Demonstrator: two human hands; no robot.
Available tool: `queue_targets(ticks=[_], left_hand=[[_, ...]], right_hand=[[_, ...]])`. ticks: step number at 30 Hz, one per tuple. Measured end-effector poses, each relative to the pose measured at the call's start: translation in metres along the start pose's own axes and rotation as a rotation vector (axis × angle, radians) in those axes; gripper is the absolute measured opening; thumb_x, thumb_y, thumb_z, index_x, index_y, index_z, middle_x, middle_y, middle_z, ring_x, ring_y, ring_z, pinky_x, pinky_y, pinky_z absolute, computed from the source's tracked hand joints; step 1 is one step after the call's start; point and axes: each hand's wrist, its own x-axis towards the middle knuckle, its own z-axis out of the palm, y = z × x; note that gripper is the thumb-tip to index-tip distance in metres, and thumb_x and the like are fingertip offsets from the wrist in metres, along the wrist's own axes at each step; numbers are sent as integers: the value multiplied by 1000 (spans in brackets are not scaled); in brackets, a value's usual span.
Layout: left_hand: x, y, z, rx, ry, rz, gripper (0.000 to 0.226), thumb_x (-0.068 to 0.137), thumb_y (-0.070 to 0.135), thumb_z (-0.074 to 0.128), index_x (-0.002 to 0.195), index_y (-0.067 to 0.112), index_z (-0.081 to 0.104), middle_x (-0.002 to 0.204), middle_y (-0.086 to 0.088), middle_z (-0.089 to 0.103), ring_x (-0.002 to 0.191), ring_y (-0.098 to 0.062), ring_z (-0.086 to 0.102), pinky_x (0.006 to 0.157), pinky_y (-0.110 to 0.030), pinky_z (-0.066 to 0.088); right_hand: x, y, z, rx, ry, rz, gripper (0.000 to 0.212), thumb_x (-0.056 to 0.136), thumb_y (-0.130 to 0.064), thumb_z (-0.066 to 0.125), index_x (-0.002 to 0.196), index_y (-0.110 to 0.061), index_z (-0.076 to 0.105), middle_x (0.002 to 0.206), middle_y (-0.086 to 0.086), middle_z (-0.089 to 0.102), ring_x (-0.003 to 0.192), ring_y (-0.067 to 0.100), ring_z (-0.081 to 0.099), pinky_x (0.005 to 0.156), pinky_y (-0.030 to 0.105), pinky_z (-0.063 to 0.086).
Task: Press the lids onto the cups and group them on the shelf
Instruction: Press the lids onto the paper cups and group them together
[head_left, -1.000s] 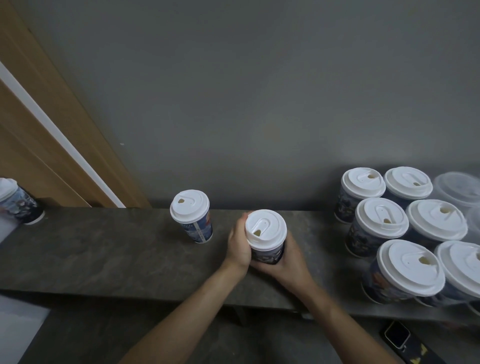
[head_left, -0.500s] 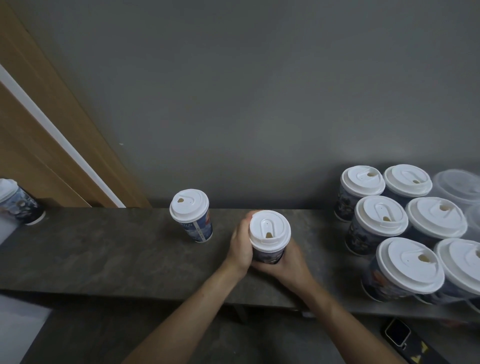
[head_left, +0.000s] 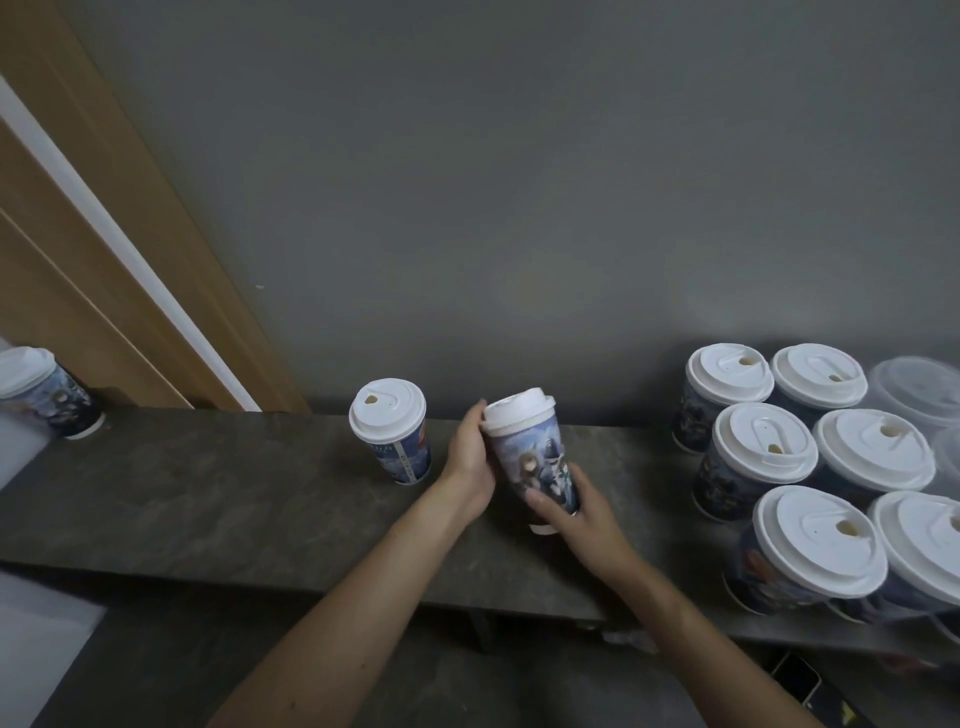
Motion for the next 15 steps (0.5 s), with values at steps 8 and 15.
queue_targets(ticks=[8,15], left_hand=[[-14,19,3,6,-315,-96,87,88,78,42,118,1,70,108,-21,71,92,-29,71,91,-38,56],[-20,17,3,35,-335,-47,68,88,67,58,111,6,77,118,-17,72,107,-29,68,108,-40,45]], right_hand=[[-25,-81,11,708,-279,353,58,90,-63,53,91,-11,80,80,16,68,66,23,61,50,26,53],[-33,-96,1,981,-389,475,68,88,-68,53,101,-3,70,76,15,61,57,20,57,56,27,50]])
